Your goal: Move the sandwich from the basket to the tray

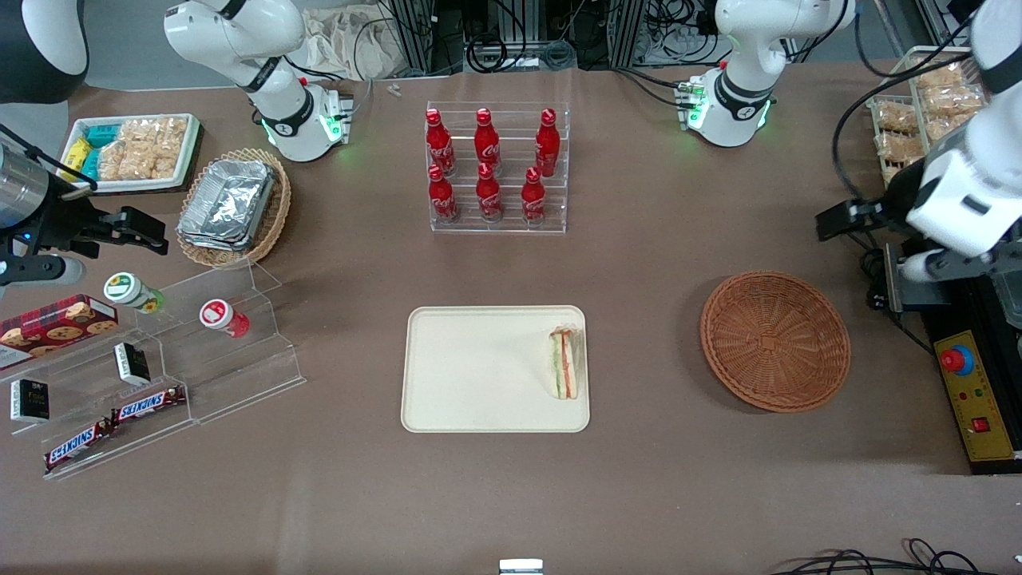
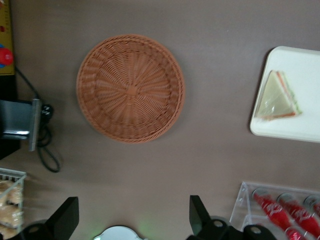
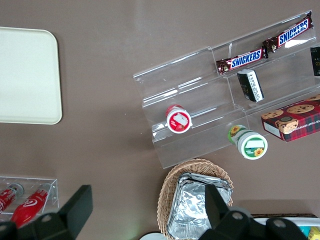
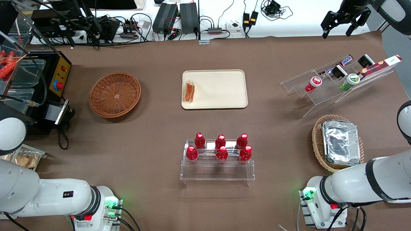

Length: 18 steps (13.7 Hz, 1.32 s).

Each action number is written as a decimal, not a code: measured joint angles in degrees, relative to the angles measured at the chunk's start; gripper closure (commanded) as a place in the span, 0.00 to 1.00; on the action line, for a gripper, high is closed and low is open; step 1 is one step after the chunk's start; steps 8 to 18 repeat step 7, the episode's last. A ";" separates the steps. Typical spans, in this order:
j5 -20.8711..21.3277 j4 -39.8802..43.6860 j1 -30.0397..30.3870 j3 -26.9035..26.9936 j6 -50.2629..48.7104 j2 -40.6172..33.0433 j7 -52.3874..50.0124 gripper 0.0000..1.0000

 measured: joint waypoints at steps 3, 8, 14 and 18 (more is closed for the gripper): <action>-0.21 -5.72 -0.06 3.08 -0.19 -6.18 3.36 0.01; -0.25 -7.12 -0.11 3.43 0.27 -6.83 3.55 0.01; -0.25 -7.12 -0.11 3.43 0.27 -6.83 3.55 0.01; -0.25 -7.12 -0.11 3.43 0.27 -6.83 3.55 0.01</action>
